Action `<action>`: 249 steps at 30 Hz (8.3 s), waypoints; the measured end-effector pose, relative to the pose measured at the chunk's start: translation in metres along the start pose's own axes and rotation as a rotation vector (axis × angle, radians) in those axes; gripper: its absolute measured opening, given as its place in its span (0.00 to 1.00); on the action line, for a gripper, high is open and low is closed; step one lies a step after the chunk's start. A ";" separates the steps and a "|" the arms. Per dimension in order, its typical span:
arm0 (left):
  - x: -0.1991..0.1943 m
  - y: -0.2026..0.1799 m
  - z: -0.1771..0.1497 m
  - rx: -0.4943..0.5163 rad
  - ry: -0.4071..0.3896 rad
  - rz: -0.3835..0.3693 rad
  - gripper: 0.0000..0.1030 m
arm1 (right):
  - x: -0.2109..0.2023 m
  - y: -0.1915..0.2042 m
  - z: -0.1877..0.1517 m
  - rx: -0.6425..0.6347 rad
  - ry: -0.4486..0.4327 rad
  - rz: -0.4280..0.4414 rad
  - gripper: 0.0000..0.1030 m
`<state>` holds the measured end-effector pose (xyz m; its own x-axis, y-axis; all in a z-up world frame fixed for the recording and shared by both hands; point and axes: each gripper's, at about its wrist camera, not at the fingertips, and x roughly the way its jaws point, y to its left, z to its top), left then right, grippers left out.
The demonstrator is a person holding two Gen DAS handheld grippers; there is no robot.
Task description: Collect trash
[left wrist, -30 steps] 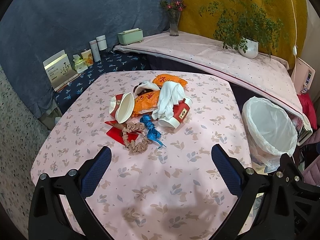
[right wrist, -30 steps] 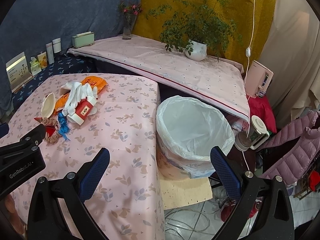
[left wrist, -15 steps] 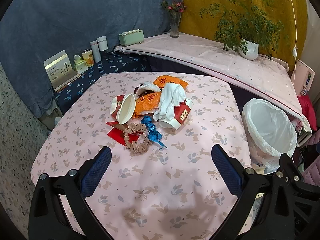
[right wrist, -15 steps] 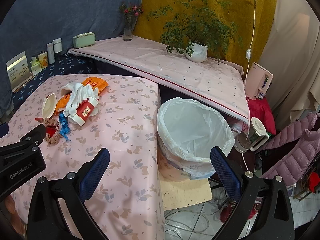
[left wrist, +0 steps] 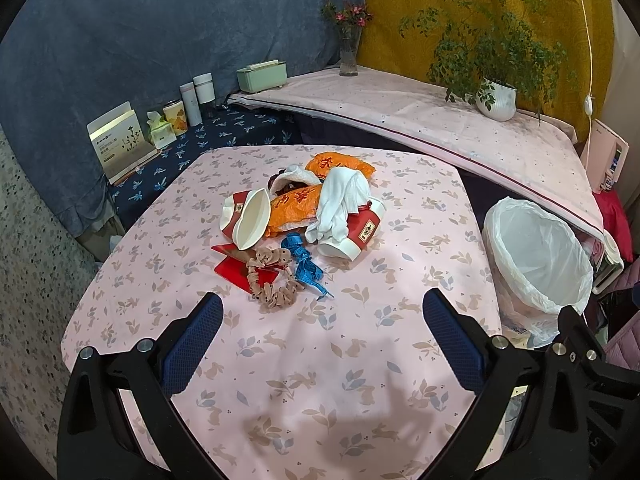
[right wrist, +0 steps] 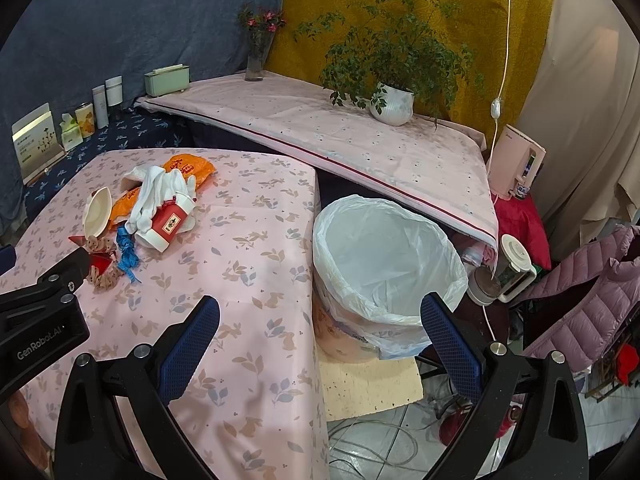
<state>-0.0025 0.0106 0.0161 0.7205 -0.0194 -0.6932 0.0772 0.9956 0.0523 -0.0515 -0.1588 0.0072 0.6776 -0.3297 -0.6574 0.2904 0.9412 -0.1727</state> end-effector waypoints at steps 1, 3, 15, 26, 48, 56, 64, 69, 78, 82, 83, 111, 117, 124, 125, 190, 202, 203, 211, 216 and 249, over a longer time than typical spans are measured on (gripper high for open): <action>0.000 0.000 -0.001 -0.001 0.000 -0.001 0.93 | 0.000 0.000 -0.001 -0.001 0.000 0.001 0.93; 0.000 0.000 -0.001 -0.002 0.000 -0.001 0.93 | 0.000 0.000 0.000 -0.002 0.000 -0.001 0.93; -0.001 0.000 -0.001 -0.001 -0.002 -0.003 0.93 | 0.000 0.000 0.000 -0.002 0.000 -0.001 0.93; -0.001 0.000 -0.001 -0.002 -0.002 -0.003 0.93 | 0.000 0.000 0.000 -0.002 -0.001 -0.002 0.93; 0.001 0.000 -0.001 -0.004 0.001 -0.008 0.93 | 0.000 -0.003 0.003 0.008 -0.004 -0.009 0.93; 0.026 0.026 -0.002 -0.047 0.026 -0.033 0.93 | 0.005 -0.001 0.005 0.047 -0.018 -0.026 0.93; 0.078 0.090 -0.008 -0.152 0.104 -0.040 0.93 | 0.025 0.028 0.008 0.033 -0.019 -0.028 0.93; 0.109 0.115 -0.016 -0.174 0.152 -0.055 0.89 | 0.048 0.051 0.012 0.053 0.004 0.009 0.93; 0.157 0.117 -0.014 -0.164 0.210 -0.147 0.75 | 0.085 0.095 0.030 0.055 0.030 0.061 0.93; 0.173 0.115 -0.013 -0.184 0.249 -0.190 0.62 | 0.099 0.118 0.045 0.048 0.035 0.108 0.91; 0.175 0.116 -0.013 -0.190 0.252 -0.197 0.53 | 0.103 0.125 0.049 0.044 0.037 0.117 0.90; 0.144 0.123 0.016 -0.179 0.189 -0.322 0.08 | 0.160 0.193 0.083 0.007 0.127 0.303 0.05; 0.126 0.114 0.032 -0.156 0.143 -0.337 0.08 | 0.135 0.166 0.096 0.035 0.075 0.308 0.05; 0.095 0.087 0.061 -0.101 0.064 -0.370 0.08 | 0.101 0.125 0.111 0.066 -0.003 0.283 0.05; 0.090 0.081 0.066 -0.090 0.052 -0.379 0.08 | 0.096 0.118 0.113 0.072 -0.015 0.279 0.05; 0.095 -0.161 0.097 0.178 0.009 -0.536 0.67 | 0.118 -0.118 0.068 0.367 -0.020 0.076 0.42; 0.106 -0.058 0.090 0.056 -0.006 -0.333 0.74 | 0.095 -0.050 0.077 0.299 -0.043 0.163 0.47; 0.109 -0.047 0.087 0.043 0.002 -0.316 0.75 | 0.095 -0.042 0.077 0.292 -0.039 0.173 0.47; 0.137 0.038 0.060 -0.106 0.103 -0.190 0.75 | 0.101 0.021 0.071 0.231 0.007 0.248 0.47; 0.156 0.085 0.043 -0.186 0.162 -0.109 0.75 | 0.106 0.061 0.065 0.181 0.038 0.291 0.47; 0.207 0.163 -0.002 -0.397 0.361 -0.273 0.14 | 0.174 0.230 0.021 -0.014 0.263 0.413 0.47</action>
<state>0.1577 0.1693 -0.1199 0.4261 -0.3159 -0.8477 -0.0872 0.9183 -0.3861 0.1475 -0.0009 -0.1309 0.5400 0.0993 -0.8358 0.0234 0.9909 0.1328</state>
